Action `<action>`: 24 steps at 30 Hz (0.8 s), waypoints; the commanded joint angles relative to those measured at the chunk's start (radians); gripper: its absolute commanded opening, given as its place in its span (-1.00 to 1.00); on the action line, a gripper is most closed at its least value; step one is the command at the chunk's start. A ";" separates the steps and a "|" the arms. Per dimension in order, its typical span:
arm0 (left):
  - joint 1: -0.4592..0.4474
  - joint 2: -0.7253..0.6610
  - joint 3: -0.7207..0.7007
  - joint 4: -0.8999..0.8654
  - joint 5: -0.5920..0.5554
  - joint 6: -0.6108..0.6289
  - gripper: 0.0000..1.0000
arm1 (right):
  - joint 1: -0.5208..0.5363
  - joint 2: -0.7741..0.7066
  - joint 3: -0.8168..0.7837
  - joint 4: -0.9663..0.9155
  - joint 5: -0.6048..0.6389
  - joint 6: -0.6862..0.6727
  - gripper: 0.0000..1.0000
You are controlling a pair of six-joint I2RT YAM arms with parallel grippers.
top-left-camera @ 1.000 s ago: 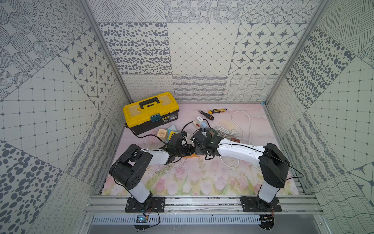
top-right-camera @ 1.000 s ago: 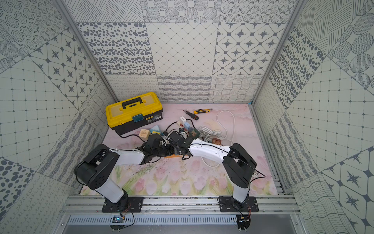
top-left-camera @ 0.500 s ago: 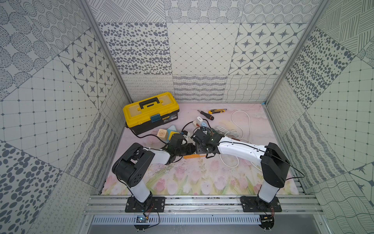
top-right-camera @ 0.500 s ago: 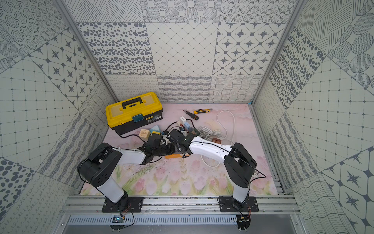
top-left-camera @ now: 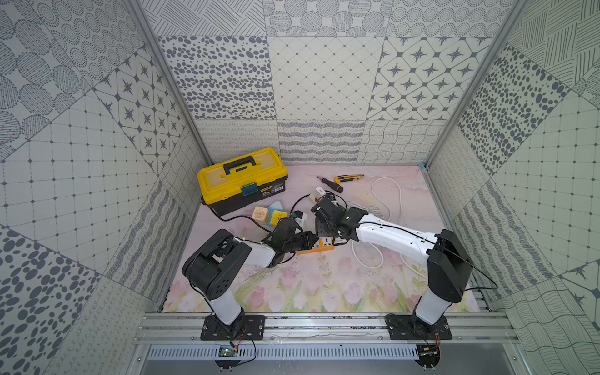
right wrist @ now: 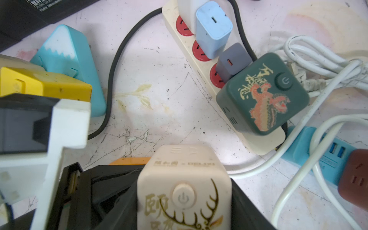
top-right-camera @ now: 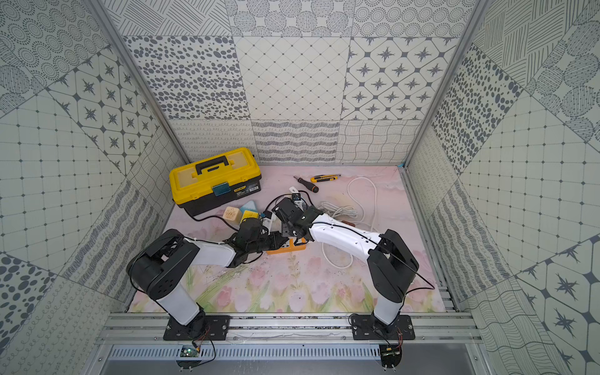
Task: Pull the plug off the socket
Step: Remove the plug from the socket, then place the plug at the center of the board.
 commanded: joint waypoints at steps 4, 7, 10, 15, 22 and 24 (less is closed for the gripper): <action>-0.010 -0.030 0.027 -0.515 -0.085 0.011 -0.99 | -0.011 -0.110 -0.017 0.018 -0.082 -0.057 -0.61; -0.008 -0.080 0.113 -0.557 -0.081 0.045 -0.90 | -0.010 -0.195 -0.100 0.052 -0.188 -0.132 -0.58; 0.007 -0.118 0.241 -0.623 -0.057 0.083 -0.83 | -0.010 -0.302 -0.221 0.118 -0.319 -0.188 -0.54; 0.059 -0.167 0.413 -0.694 -0.009 0.100 -0.63 | 0.030 -0.401 -0.389 0.219 -0.428 -0.230 -0.50; 0.133 -0.240 0.513 -0.835 -0.057 0.161 -0.32 | 0.164 -0.359 -0.483 0.392 -0.328 -0.296 -0.45; 0.146 -0.259 0.525 -0.892 -0.123 0.173 -0.23 | 0.194 -0.353 -0.519 0.501 -0.293 -0.334 -0.42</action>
